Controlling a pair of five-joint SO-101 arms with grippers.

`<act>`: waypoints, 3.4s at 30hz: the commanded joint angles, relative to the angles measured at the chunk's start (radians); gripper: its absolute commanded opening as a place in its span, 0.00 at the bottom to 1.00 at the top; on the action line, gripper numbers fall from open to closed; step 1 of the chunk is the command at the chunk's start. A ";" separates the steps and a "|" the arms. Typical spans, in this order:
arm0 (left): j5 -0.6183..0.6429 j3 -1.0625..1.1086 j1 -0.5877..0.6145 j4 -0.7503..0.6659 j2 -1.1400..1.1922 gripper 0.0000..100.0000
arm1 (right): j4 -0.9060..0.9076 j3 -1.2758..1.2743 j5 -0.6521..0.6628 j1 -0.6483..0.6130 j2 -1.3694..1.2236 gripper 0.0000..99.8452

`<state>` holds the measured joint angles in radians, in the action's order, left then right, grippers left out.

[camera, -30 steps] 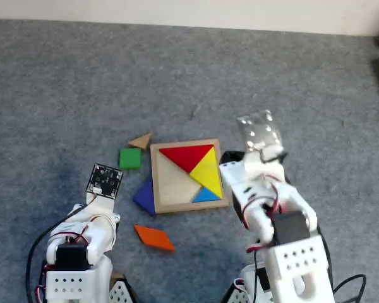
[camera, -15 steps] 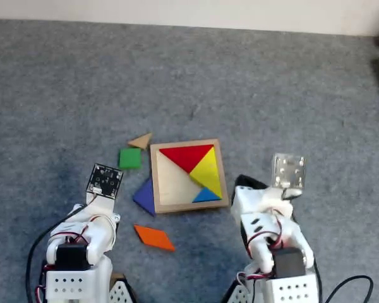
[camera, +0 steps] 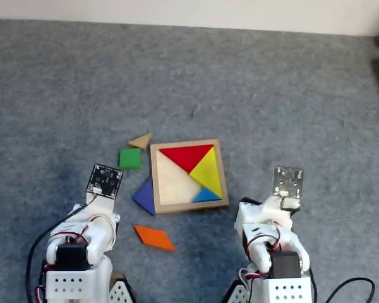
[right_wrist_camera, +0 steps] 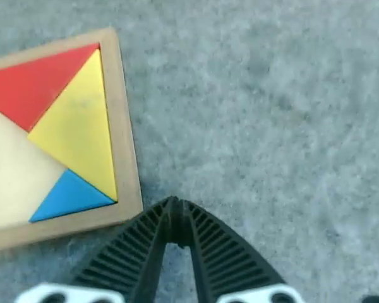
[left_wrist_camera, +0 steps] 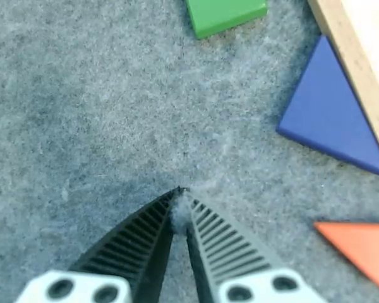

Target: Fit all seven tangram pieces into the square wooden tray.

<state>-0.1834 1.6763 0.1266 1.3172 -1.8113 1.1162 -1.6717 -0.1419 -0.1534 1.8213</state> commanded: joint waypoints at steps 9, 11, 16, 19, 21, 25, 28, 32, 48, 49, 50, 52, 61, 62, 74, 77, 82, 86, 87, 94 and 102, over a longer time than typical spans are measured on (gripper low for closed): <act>0.006 0.007 0.013 0.009 -0.008 0.00 | 0.048 -0.116 -0.006 0.010 0.016 0.01; 0.006 -0.025 0.013 0.003 -0.008 0.00 | 0.050 -0.116 -0.006 0.010 0.016 0.01; -0.087 -0.166 0.010 -0.080 -0.007 0.01 | 0.127 -0.116 -0.011 0.008 0.016 0.01; -0.301 -0.243 0.010 -0.092 -0.005 0.06 | 0.134 -0.116 -0.011 0.008 0.016 0.01; -0.279 -0.295 0.010 -0.091 -0.002 0.11 | 0.134 -0.116 -0.011 0.008 0.016 0.01; -0.282 -0.400 0.010 -0.084 0.018 0.13 | 0.134 -0.116 -0.011 0.008 0.016 0.01; -0.302 -0.496 0.010 -0.083 0.151 0.13 | 0.134 -0.116 -0.006 0.008 0.016 0.01; -0.301 -0.667 0.007 -0.083 0.470 0.13 | 0.134 -0.116 -0.006 0.008 0.016 0.01; 0.138 -1.302 -0.002 -0.083 1.620 0.34 | 0.134 -0.116 -0.011 0.013 0.016 0.01; 0.158 -1.334 -0.002 -0.083 1.672 0.34 | 0.134 -0.116 -0.011 0.013 0.016 0.01; 0.176 -1.365 -0.002 -0.083 1.721 0.34 | 0.134 -0.116 -0.011 0.013 0.016 0.01; 0.201 -1.425 -0.002 -0.083 1.808 0.34 | 0.134 -0.116 -0.011 0.013 0.016 0.01; 0.206 -1.532 -0.077 -0.086 2.051 0.33 | 0.134 -0.116 -0.011 0.013 0.016 0.01; 0.206 -1.540 -0.079 -0.091 2.068 0.31 | 0.134 -0.116 -0.011 0.013 0.016 0.01; 0.204 -1.621 -0.076 -0.092 2.201 0.25 | 0.134 -0.116 -0.011 0.013 0.016 0.01; 0.204 -1.627 -0.076 -0.092 2.227 0.25 | 0.134 -0.116 -0.011 0.013 0.016 0.01; 0.198 -1.673 -0.079 -0.084 2.295 0.21 | 0.134 -0.116 -0.011 0.015 0.016 0.01; 0.198 -1.685 -0.082 -0.084 2.292 0.15 | 0.134 -0.116 -0.011 0.015 0.016 0.01; 0.198 -1.684 -0.082 -0.083 2.278 0.14 | 0.134 -0.116 -0.011 0.015 0.016 0.01; 0.198 -1.675 -0.151 0.041 2.111 0.14 | 0.134 -0.116 -0.011 0.015 0.016 0.01; 0.198 -1.673 -0.349 0.152 1.966 0.14 | 0.134 -0.116 -0.011 0.015 0.016 0.01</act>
<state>0.0146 0.0284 -0.1389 1.4385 0.2294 1.2421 -1.6717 -0.1419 -0.1534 1.8243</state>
